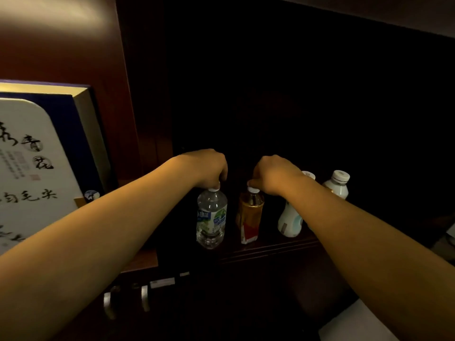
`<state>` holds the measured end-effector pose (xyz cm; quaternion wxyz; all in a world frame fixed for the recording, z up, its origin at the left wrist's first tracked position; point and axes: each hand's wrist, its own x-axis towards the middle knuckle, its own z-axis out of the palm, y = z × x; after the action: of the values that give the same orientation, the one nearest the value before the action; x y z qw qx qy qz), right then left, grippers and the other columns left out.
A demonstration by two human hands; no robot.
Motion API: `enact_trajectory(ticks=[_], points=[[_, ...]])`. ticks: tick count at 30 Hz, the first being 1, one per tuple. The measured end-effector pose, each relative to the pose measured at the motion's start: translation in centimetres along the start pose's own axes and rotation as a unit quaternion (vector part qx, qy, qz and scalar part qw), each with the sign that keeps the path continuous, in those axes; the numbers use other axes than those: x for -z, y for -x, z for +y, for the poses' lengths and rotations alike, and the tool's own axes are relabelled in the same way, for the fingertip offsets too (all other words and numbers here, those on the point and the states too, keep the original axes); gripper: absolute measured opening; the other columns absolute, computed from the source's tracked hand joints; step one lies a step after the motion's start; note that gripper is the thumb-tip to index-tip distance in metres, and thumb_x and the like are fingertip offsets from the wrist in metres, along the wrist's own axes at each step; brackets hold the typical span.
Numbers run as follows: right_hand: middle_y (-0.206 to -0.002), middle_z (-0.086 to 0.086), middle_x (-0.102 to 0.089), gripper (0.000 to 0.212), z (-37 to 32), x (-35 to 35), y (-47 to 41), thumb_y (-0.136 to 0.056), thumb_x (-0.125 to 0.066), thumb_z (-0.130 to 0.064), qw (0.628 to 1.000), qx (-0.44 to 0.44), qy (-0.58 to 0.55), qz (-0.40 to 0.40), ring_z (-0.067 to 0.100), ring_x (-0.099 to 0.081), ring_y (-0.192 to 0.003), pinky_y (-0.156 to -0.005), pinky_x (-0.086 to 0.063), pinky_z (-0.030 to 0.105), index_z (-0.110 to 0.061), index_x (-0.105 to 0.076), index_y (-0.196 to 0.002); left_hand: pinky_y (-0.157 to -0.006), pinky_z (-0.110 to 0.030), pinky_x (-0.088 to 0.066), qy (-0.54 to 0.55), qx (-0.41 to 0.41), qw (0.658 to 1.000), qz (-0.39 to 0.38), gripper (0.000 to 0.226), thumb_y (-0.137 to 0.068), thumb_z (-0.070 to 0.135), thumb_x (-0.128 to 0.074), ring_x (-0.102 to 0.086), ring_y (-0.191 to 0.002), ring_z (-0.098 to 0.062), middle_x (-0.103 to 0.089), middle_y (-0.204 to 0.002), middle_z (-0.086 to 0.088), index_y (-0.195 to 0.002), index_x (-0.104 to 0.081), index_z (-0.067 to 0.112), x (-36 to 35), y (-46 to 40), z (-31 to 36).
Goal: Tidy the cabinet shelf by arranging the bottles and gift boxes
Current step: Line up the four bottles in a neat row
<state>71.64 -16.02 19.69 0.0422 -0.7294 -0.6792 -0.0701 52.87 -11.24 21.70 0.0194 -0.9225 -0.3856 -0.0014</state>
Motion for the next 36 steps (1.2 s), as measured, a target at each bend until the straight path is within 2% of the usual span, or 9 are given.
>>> enact_trajectory(ticks=[2, 4, 7, 11, 16, 20, 25, 31, 36], points=[[-0.069, 0.001, -0.053, 0.031, 0.1, -0.5, -0.5, -0.088, -0.068, -0.044, 1.000, -0.005, -0.016, 0.006, 0.016, -0.054, -0.062, -0.049, -0.034, 0.028, -0.020, -0.055, -0.074, -0.078, -0.023, -0.040, 0.007, 0.004, 1.000, -0.013, 0.033, -0.088, 0.019, -0.073, -0.057, -0.106, -0.012, -0.066, -0.122, 0.004, -0.121, -0.070, 0.023, -0.1, 0.3, -0.1], [-0.069, 0.000, -0.051, 0.034, 0.1, -0.8, -0.9, -0.086, -0.070, -0.045, 1.000, -0.002, -0.026, 0.005, 0.017, -0.054, -0.063, -0.050, -0.035, 0.028, -0.019, -0.052, -0.074, -0.078, -0.022, -0.039, 0.010, 0.012, 1.000, -0.014, 0.036, -0.085, 0.016, -0.076, -0.059, -0.109, -0.013, -0.066, -0.122, 0.004, -0.120, -0.070, 0.023, -0.3, 0.4, -0.1], [-0.071, -0.001, -0.050, 0.032, -0.1, -1.1, -1.5, -0.081, -0.076, -0.044, 0.999, 0.005, -0.035, -0.004, 0.017, -0.052, -0.064, -0.051, -0.036, 0.028, -0.018, -0.058, -0.085, -0.079, -0.021, -0.038, 0.013, 0.030, 0.999, -0.009, 0.037, -0.084, 0.019, -0.077, -0.059, -0.111, -0.013, -0.067, -0.123, 0.005, -0.121, -0.070, 0.023, -0.4, 0.5, 0.0], [-0.084, 0.003, -0.049, 0.046, -0.5, -1.4, -1.9, -0.080, -0.078, -0.041, 1.000, 0.014, 0.002, -0.005, 0.020, -0.050, -0.071, -0.056, -0.036, 0.031, -0.012, -0.062, -0.113, -0.080, -0.021, -0.036, 0.025, 0.064, 0.998, -0.011, 0.037, -0.084, 0.025, -0.078, -0.057, -0.111, -0.011, -0.066, -0.123, 0.008, -0.120, -0.070, 0.026, -0.4, 0.6, 0.3], [-0.089, 0.006, -0.059, 0.040, 0.0, -0.9, -1.8, -0.082, -0.077, -0.039, 0.999, 0.047, -0.009, -0.023, 0.021, -0.056, -0.077, -0.060, -0.041, 0.031, -0.010, -0.067, -0.107, -0.079, -0.024, -0.038, 0.012, 0.116, 0.993, 0.016, 0.041, -0.086, 0.028, -0.076, -0.059, -0.113, -0.018, -0.065, -0.125, 0.000, -0.125, -0.067, 0.021, -1.1, 0.3, 1.9], [-0.106, 0.009, -0.067, 0.041, 1.1, -0.7, -1.3, -0.084, -0.076, -0.037, 0.996, 0.077, -0.034, -0.028, 0.023, -0.064, -0.095, -0.075, -0.053, 0.034, -0.008, -0.068, -0.111, -0.084, -0.025, -0.041, 0.006, 0.142, 0.989, 0.026, 0.040, -0.088, 0.027, -0.075, -0.059, -0.116, -0.019, -0.066, -0.125, -0.001, -0.126, -0.067, 0.019, -1.2, 0.2, 3.0], [-0.118, 0.007, -0.066, 0.039, 2.5, -0.5, -1.0, -0.084, -0.076, -0.034, 0.991, 0.105, -0.078, -0.031, 0.023, -0.061, -0.109, -0.091, -0.051, 0.039, -0.010, -0.071, -0.115, -0.092, -0.030, -0.047, 0.009, 0.167, 0.986, 0.027, 0.037, -0.087, 0.029, -0.075, -0.060, -0.113, -0.019, -0.067, -0.124, -0.001, -0.122, -0.069, 0.019, -1.3, 0.2, 3.5], [-0.118, 0.002, -0.067, 0.037, 4.1, -0.9, -1.1, -0.079, -0.081, -0.029, 0.980, 0.140, -0.136, -0.026, 0.019, -0.060, -0.109, -0.082, -0.046, 0.028, -0.019, -0.073, -0.114, -0.092, -0.028, -0.045, 0.015, 0.182, 0.983, 0.028, 0.036, -0.087, 0.030, -0.075, -0.061, -0.114, -0.018, -0.069, -0.122, 0.000, -0.121, -0.070, 0.019, -1.4, 0.4, 3.6], [-0.118, 0.000, -0.067, 0.035, 4.7, -1.2, -1.5, -0.078, -0.081, -0.028, 0.976, 0.165, -0.141, -0.033, 0.019, -0.059, -0.110, -0.083, -0.045, 0.029, -0.021, -0.073, -0.111, -0.095, -0.028, -0.045, 0.012, 0.188, 0.982, 0.023, 0.035, -0.091, 0.029, -0.071, -0.060, -0.115, -0.018, -0.067, -0.125, 0.000, -0.124, -0.068, 0.019, -1.4, 0.5, 3.9]])
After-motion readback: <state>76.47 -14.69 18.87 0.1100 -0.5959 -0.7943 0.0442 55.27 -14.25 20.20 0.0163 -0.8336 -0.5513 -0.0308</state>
